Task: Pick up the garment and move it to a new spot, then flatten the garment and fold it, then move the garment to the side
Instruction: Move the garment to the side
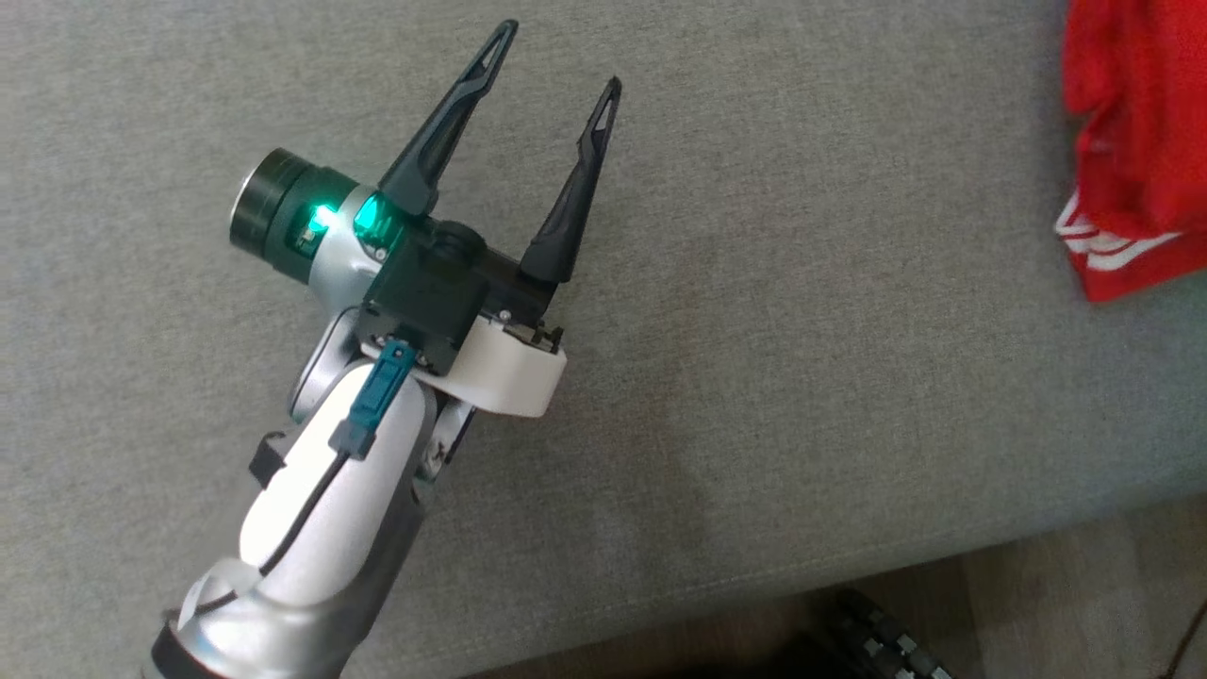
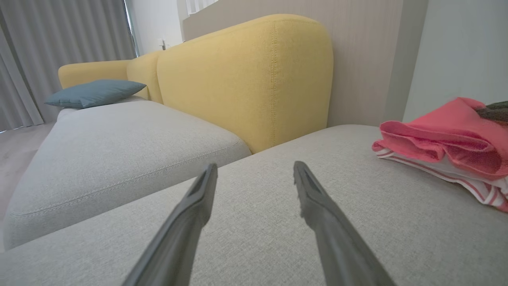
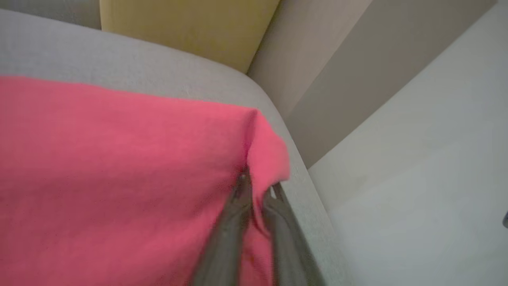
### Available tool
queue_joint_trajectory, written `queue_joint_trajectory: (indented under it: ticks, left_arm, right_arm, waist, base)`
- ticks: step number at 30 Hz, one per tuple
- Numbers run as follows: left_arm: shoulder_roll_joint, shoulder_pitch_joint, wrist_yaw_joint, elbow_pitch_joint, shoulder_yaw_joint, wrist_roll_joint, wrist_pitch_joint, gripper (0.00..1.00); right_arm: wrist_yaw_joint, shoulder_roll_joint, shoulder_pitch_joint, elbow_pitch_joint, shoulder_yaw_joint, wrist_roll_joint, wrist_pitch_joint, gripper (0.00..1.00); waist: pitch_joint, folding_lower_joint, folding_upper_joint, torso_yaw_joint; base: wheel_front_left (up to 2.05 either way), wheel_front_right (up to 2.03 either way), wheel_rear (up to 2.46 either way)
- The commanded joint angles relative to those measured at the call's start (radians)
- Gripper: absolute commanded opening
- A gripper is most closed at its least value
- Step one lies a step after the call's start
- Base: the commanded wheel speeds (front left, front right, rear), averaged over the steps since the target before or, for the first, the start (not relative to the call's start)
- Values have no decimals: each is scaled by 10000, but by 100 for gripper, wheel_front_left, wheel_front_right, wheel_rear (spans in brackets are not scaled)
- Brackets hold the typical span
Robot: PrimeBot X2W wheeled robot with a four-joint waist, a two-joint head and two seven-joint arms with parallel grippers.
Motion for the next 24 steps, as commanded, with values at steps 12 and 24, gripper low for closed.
queue_joint_trajectory:
  ticks: [12,24]
  left_arm:
    - [170,438,406,-306,354,-357,-51,100]
    - [381,2273,1148,-181,1149,-1041,-51,100]
  right_arm:
    - [65,926,584,-851,-719,-578,-1618,100]
    - [65,3215,3909,-4607,650,800,-1232,100]
  waist:
    - [-1149,-1,0,325]
    - [-2889,-1,0,1029]
  base:
    - [0,0,0]
    - [0,0,0]
